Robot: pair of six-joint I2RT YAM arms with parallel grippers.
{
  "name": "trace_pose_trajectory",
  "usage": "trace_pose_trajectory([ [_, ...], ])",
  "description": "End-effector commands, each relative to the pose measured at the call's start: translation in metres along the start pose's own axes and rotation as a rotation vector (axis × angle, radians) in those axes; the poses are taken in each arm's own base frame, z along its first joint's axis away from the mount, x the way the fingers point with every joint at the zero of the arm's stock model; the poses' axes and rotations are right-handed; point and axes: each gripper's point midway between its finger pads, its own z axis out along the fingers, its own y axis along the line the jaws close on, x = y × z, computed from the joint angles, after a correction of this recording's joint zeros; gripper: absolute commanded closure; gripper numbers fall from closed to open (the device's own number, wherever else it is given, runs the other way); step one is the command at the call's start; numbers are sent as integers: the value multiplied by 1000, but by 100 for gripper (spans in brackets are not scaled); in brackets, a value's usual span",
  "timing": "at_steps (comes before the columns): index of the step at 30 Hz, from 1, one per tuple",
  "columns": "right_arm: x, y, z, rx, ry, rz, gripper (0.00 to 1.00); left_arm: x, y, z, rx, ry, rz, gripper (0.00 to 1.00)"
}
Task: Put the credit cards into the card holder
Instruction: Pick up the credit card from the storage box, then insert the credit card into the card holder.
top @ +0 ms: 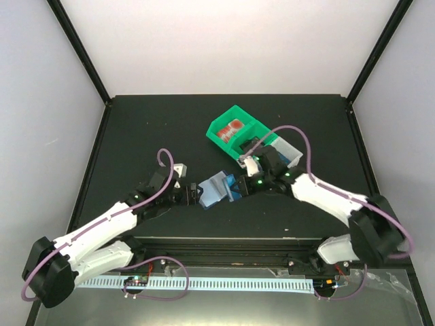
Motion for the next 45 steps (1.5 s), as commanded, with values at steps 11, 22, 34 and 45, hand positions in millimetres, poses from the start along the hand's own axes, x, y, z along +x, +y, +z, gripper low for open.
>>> trace_pose_trajectory([
  [11,-34,3,93,-44,198,-58,97,11,1,30,5,89,-22,41],
  [22,-27,-28,117,8,293,-3,96,11,21,59,-109,136,-20,56],
  [34,-10,-49,119,80,344,74,96,3,34,64,-142,156,13,57],
  [45,9,-51,132,25,398,169,94,18,39,77,-137,210,-29,69],
])
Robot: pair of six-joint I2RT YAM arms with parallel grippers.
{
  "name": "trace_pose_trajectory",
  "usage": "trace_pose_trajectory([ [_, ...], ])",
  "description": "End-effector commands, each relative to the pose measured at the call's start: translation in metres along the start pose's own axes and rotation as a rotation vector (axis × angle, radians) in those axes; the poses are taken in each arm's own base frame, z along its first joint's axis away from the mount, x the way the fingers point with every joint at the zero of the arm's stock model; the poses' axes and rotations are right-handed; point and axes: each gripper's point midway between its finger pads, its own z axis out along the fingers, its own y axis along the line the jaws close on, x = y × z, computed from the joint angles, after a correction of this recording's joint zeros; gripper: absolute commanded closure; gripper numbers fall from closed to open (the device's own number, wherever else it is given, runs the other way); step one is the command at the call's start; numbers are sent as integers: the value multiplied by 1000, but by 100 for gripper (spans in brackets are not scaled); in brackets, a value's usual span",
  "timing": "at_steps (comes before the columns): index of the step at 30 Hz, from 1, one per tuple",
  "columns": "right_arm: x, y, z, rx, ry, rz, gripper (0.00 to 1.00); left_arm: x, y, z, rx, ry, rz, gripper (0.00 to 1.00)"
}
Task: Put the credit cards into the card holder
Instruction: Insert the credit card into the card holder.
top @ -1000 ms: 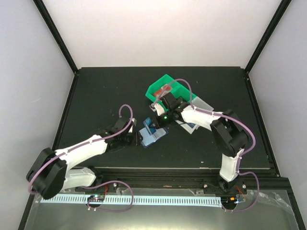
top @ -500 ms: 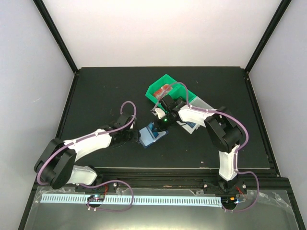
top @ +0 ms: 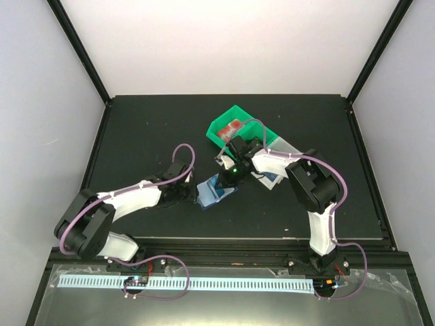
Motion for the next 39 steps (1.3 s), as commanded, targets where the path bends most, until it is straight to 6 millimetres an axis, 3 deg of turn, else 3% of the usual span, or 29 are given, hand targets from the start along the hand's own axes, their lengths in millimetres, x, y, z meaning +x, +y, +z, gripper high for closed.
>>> trace_pose_trajectory([
  [1,16,-14,14,-1,55,77,94,-8,-10,4,42,-6,-13,71],
  [7,16,-12,19,-35,54,116,94,-5,-9,9,39,9,-28,76],
  [14,16,8,18,-157,51,148,94,4,3,12,-7,27,-35,79],
  [25,15,6,26,-173,24,181,93,11,8,17,-21,49,-35,79],
  [33,4,12,31,-191,-27,112,86,15,10,19,-27,59,-39,80],
  [39,-4,7,37,-164,-33,107,95,15,10,20,-27,62,-40,80],
])
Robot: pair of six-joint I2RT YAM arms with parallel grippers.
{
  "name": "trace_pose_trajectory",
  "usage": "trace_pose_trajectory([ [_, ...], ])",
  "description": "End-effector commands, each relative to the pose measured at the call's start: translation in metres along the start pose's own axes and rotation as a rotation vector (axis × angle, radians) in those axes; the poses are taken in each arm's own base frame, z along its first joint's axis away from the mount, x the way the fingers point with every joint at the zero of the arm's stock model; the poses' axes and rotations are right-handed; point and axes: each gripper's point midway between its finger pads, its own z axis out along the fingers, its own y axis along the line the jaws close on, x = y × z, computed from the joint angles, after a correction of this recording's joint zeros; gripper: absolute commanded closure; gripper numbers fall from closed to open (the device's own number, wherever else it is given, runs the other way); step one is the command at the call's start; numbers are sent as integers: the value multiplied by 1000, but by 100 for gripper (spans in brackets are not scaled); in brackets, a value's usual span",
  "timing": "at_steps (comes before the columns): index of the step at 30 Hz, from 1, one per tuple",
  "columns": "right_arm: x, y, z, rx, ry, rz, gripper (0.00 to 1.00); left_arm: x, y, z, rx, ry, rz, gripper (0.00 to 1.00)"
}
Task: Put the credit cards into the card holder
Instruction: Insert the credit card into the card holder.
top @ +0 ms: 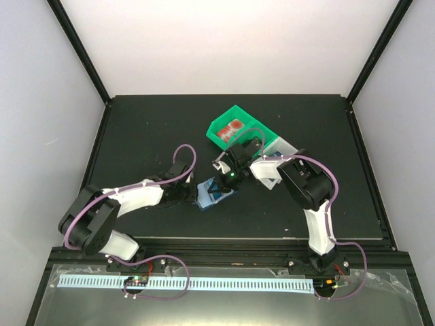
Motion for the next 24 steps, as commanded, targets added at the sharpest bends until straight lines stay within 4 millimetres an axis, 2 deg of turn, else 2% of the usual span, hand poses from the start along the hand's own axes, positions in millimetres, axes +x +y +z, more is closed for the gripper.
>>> trace_pose_trajectory([
  [1,-9,-8,8,34,-24,-16,97,9,8,8,-22,29,-13,80],
  [8,-17,-8,6,36,-70,-32,99,9,7,8,-19,30,-13,80],
  [13,-15,-5,6,23,-68,-58,98,8,7,7,-16,27,-13,80],
  [15,-12,-4,3,36,-68,-72,94,8,7,6,-16,26,-14,80],
  [19,-11,-2,-6,70,-75,-91,80,7,6,6,-13,25,-15,80],
  [24,-11,1,-18,117,-97,-95,73,6,5,5,-13,22,-14,80],
])
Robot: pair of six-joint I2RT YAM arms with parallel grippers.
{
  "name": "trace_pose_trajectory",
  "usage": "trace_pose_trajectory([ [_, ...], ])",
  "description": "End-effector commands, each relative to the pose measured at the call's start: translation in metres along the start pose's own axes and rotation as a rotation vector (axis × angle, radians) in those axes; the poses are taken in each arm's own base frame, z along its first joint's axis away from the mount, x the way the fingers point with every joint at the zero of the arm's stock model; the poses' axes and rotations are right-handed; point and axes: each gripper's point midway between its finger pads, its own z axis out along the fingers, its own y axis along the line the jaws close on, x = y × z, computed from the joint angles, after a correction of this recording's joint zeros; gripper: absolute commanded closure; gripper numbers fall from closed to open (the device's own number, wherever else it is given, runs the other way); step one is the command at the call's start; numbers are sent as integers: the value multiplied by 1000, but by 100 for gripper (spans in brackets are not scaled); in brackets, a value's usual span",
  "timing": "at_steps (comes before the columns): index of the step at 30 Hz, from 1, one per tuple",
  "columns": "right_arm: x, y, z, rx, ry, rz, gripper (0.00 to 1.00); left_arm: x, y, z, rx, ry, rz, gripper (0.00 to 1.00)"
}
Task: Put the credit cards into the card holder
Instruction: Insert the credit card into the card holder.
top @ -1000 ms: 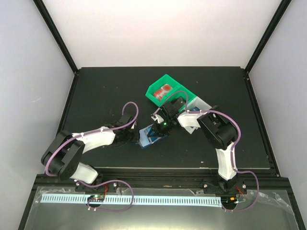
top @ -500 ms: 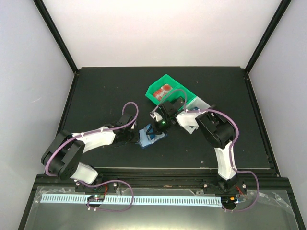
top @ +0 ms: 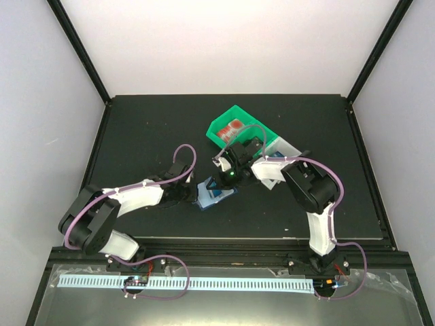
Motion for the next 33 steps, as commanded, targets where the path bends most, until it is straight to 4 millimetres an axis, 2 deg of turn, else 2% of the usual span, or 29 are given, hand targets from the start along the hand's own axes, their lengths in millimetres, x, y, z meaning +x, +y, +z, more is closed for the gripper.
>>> trace_pose_trajectory([
  [1,3,-5,-14,87,-20,-10,72,7,6,5,-16,26,-14,80],
  [5,5,-13,-18,143,-23,6,71,8,6,6,-17,27,-14,80],
  [11,7,-11,-28,164,-45,6,72,9,7,6,-17,29,-16,80],
  [15,12,-9,-31,144,-49,13,77,10,7,6,-15,29,-20,80],
  [19,19,-12,-23,124,-19,27,95,11,8,7,-13,31,-27,80],
  [21,20,-13,-20,113,-7,29,99,13,9,8,-16,36,-30,81],
  [33,27,-17,-4,36,65,56,99,19,17,10,-44,45,-42,81],
])
